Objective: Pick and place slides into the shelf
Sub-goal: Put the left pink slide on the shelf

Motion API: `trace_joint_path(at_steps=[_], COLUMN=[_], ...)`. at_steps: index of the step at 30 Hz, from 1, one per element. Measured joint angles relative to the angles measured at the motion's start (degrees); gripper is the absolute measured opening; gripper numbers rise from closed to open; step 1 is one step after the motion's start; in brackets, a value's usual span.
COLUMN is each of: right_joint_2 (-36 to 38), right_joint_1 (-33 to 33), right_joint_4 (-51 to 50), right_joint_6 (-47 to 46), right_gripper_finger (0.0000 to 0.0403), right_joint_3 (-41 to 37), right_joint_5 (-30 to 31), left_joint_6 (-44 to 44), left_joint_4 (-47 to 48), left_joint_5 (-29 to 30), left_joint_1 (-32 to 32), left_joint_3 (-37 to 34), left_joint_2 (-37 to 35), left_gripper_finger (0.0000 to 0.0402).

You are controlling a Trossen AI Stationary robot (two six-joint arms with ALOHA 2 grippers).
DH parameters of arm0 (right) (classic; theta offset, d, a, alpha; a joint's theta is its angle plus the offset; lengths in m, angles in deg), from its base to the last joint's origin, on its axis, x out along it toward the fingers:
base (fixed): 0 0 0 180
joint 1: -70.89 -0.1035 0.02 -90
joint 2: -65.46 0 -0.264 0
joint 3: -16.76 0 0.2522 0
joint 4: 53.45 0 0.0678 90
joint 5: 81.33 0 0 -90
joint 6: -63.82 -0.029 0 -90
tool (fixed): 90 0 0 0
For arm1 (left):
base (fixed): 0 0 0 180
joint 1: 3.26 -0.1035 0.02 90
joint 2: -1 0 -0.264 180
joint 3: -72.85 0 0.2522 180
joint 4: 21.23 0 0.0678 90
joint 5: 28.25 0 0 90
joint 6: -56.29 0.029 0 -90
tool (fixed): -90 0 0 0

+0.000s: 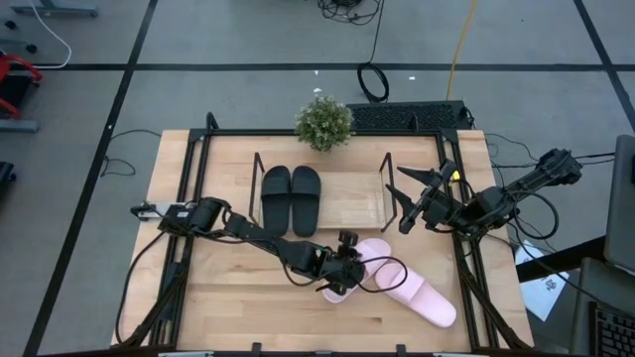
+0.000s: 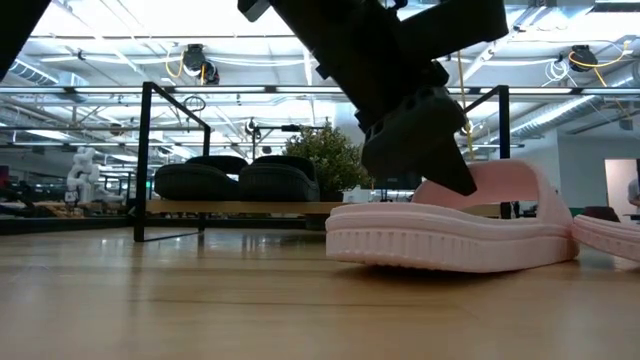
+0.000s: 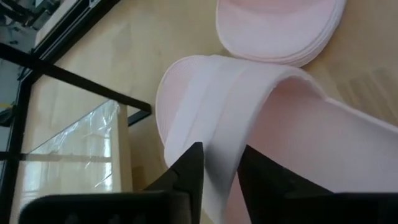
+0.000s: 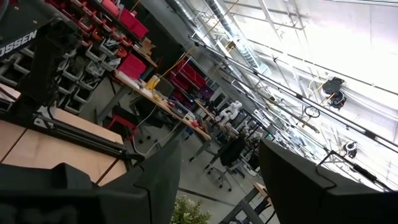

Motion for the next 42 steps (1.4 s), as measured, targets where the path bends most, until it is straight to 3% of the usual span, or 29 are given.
trace_joint_path(at_steps=[7,13,19,24,31,42], right_joint_2=[0.00,0.00,0.00,0.00,0.00,0.04], right_joint_1=[0.00,0.00,0.00,0.00,0.00,-0.02], right_joint_4=[0.00,0.00,0.00,0.02,0.48,20.87], right_joint_6=[-0.02,-0.10,-1.46,-1.49,-0.37,15.83], right_gripper_finger=[0.0205,0.0205,0.0205,0.0205,0.0205,0.0205], right_joint_3=[0.00,0.00,0.00,0.00,0.00,0.00], right_joint_5=[-0.02,-0.02,-0.02,-0.03,-0.04,-0.04], left_joint_6=[0.52,0.04,-0.91,-2.29,-5.02,-13.14], left_joint_4=[-1.38,-1.88,-0.13,7.45,19.79,36.17], left_joint_5=[-1.67,-0.42,5.93,10.86,22.59,37.11], left_joint_1=[0.58,2.11,4.59,6.04,7.72,7.57], left_joint_3=[0.00,0.00,1.40,7.81,19.12,33.33], left_joint_2=[0.00,0.02,-0.63,-0.81,-0.93,-0.96], left_gripper_finger=[0.0014,0.0005,0.0003,0.0002,0.0001,0.0000])
